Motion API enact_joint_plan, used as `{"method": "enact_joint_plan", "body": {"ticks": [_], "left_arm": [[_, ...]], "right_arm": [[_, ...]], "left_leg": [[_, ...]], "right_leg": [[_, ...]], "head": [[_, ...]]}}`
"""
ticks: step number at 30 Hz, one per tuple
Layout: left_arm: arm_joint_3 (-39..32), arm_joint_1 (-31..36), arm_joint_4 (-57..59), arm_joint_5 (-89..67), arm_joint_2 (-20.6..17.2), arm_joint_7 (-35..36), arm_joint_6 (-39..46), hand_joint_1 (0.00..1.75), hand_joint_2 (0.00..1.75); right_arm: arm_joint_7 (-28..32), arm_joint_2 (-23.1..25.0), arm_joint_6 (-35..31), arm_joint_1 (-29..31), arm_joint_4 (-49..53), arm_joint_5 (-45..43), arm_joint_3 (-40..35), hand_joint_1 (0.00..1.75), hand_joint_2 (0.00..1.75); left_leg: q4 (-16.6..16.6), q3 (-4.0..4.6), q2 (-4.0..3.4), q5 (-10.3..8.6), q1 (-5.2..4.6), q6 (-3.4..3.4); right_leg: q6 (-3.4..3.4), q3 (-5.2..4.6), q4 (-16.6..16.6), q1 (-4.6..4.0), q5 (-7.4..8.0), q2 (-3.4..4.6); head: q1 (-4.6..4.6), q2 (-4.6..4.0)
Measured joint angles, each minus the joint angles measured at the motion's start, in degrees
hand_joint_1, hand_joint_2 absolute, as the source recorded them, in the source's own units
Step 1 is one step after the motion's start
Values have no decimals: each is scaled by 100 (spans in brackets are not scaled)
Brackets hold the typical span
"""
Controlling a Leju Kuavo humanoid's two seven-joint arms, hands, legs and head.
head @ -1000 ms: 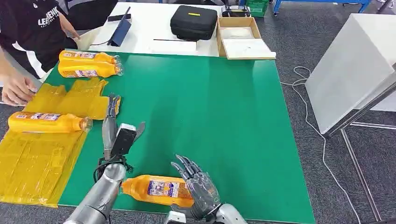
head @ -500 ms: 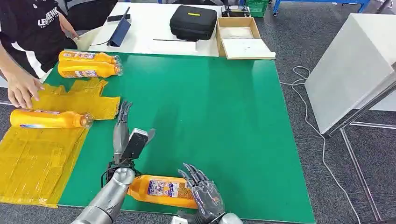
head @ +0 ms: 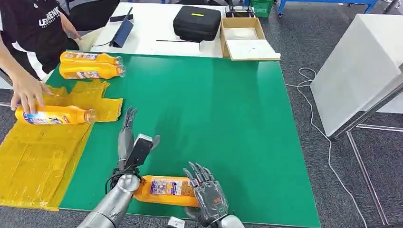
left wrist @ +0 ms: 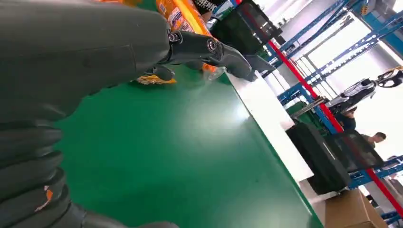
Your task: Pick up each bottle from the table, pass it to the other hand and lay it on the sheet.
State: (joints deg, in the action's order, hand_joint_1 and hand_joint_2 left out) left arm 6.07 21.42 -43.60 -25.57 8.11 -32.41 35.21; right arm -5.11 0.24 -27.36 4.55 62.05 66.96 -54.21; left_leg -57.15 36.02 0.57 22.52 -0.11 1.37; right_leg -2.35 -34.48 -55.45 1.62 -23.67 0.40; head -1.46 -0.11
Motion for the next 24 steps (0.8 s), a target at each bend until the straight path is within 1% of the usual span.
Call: {"method": "enact_joint_plan", "body": {"ticks": [3,7,14,20,24], "left_arm": [[-4,-33,0,0,0,0,-7,0,175],[-9,-96,-37,2,0,24,-22,0,175],[-22,-148,-72,-17,0,46,-26,0,175],[-24,-299,-312,-103,0,155,-107,0,175],[-24,-434,-526,-186,9,223,-188,0,175]], "right_arm": [[-77,64,37,-3,-35,324,79,0,175],[-88,118,221,-11,-16,442,158,0,175],[-88,155,253,-44,0,455,258,0,175],[0,173,452,-55,-15,425,276,0,175],[83,249,644,-3,-164,231,293,0,175]], "left_leg": [[0,0,0,0,-1,0],[0,0,0,0,-1,0],[0,0,0,0,-1,0],[0,0,0,0,-1,0],[0,0,0,1,-1,0]], "right_leg": [[0,0,0,1,0,0],[0,0,0,1,0,0],[0,1,0,1,0,0],[0,0,0,1,0,0],[0,-1,0,1,0,0]], "head": [[0,0],[0,0],[0,0],[2,0],[0,0]]}}
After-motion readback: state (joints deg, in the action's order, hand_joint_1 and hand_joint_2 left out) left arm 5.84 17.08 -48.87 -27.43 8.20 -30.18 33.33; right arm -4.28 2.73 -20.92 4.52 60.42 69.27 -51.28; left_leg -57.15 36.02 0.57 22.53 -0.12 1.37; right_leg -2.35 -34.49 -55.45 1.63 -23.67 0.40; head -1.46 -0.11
